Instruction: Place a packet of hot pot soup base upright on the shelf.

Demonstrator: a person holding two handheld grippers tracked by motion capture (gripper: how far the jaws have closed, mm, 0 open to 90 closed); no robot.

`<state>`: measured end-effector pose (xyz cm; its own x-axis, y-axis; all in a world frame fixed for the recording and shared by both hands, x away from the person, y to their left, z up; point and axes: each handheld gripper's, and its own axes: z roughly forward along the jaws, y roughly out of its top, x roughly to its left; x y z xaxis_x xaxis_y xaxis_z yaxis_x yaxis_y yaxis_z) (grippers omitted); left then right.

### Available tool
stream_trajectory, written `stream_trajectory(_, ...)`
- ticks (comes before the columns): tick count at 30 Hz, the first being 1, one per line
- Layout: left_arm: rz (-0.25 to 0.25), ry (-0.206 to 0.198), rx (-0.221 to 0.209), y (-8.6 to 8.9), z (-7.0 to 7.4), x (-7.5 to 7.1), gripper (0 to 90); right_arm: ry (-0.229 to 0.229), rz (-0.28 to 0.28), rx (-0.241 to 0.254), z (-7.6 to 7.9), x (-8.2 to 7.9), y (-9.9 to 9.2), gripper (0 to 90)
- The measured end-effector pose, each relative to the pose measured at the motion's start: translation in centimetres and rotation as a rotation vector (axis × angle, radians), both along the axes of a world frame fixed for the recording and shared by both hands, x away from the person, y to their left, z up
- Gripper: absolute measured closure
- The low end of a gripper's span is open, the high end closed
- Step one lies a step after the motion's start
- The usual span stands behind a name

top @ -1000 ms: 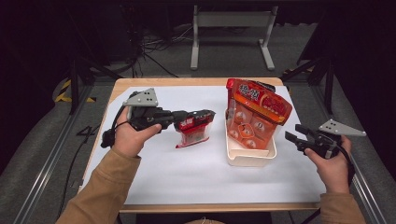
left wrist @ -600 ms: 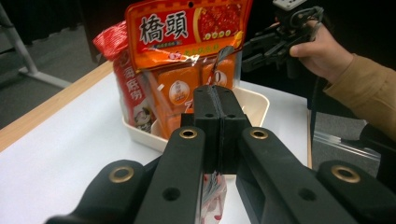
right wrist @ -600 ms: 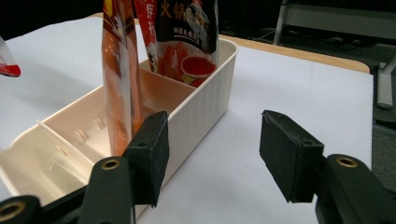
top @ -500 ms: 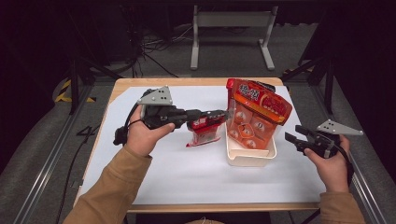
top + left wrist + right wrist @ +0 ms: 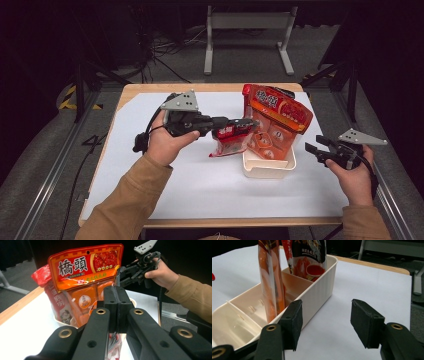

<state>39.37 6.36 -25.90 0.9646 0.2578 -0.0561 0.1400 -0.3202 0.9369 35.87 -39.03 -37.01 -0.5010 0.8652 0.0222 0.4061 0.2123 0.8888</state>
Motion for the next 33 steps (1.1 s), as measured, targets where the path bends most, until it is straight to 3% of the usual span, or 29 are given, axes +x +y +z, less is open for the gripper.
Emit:
stream_trajectory(6,-0.031,-0.019,-0.014,-1.4,0.2,0.1,89.9,0.007,-0.001,-0.002,-0.2,0.1,-0.1,43.9)
stream_trajectory(33,-0.11,-0.03,-0.071,-6.0,-0.5,0.3,90.0,0.005,0.006,-0.003,-0.2,0.1,-0.4,44.6)
